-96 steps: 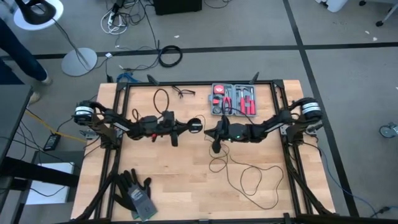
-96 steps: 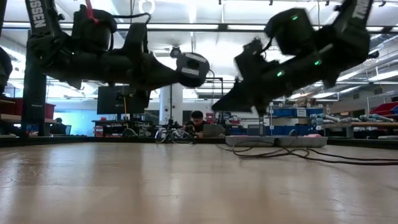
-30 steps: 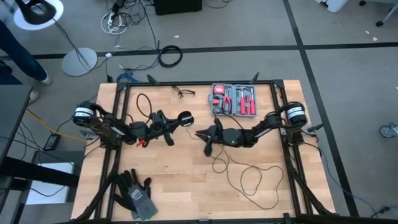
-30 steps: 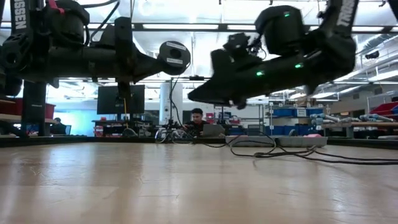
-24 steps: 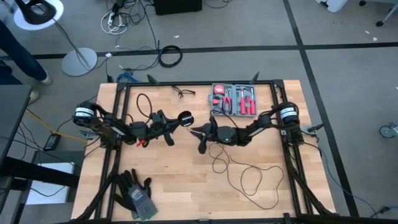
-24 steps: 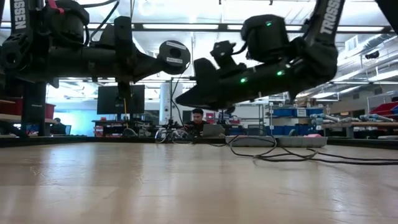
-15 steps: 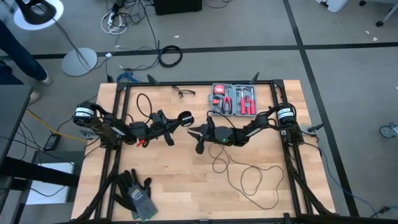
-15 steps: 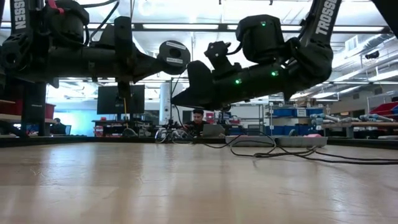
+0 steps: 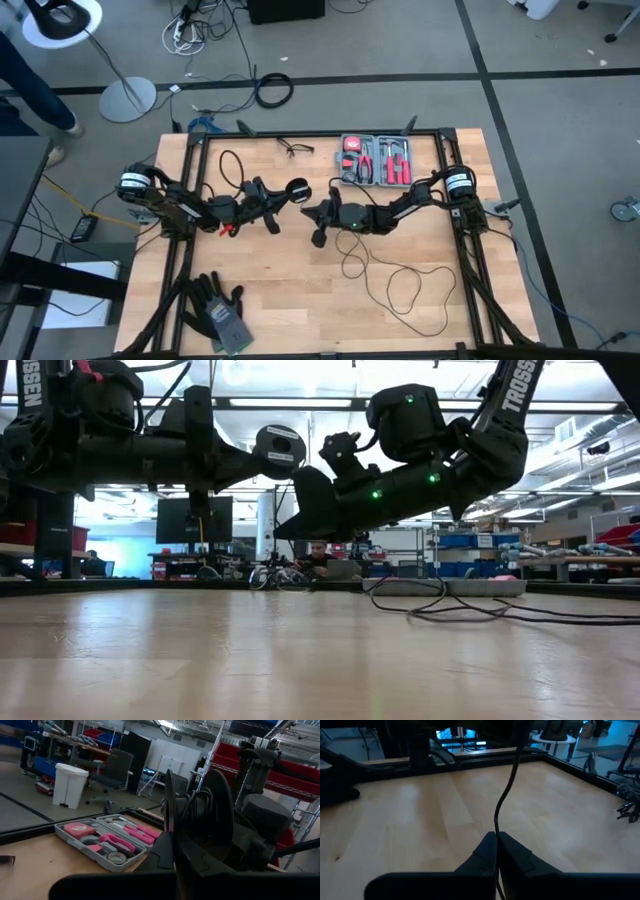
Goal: Coil cords
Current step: Coil the black wire onto the spool
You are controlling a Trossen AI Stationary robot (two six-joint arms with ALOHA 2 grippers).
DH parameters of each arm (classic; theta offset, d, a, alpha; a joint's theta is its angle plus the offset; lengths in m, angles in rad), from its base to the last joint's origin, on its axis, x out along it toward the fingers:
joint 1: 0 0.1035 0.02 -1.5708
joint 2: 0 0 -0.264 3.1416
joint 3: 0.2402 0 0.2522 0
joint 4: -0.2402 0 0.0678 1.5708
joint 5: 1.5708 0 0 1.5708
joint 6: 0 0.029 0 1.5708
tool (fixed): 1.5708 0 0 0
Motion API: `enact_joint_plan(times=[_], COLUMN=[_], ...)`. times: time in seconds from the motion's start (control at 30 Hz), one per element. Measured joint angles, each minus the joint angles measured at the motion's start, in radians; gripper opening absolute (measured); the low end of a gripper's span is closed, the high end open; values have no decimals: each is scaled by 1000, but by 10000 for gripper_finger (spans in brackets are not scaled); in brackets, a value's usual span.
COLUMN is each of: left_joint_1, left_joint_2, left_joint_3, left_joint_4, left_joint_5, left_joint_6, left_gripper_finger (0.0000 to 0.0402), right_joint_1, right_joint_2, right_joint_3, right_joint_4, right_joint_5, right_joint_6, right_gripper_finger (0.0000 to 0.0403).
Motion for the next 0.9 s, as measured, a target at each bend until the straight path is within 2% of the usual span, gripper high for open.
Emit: enact_joint_plan(times=[0.3,0.6,0.9], left_joint_1=[0,0,-1], left_joint_2=[0,0,0], left_joint_3=[93,198,248], left_joint_4=[-78,-449,-679], left_joint_5=[-30,-194,-234], left_joint_6=[-32,27,102], left_gripper_finger=[1,0,0], right_joint_1=[-1,26,68], right_joint_2=[0,0,-35], right_joint_3=[124,183,183], right_joint_4=[-227,-266,-339], right_joint_5=[9,2,8], right_joint_6=[48,-27,-87], right_gripper_finger=[2,1,0])
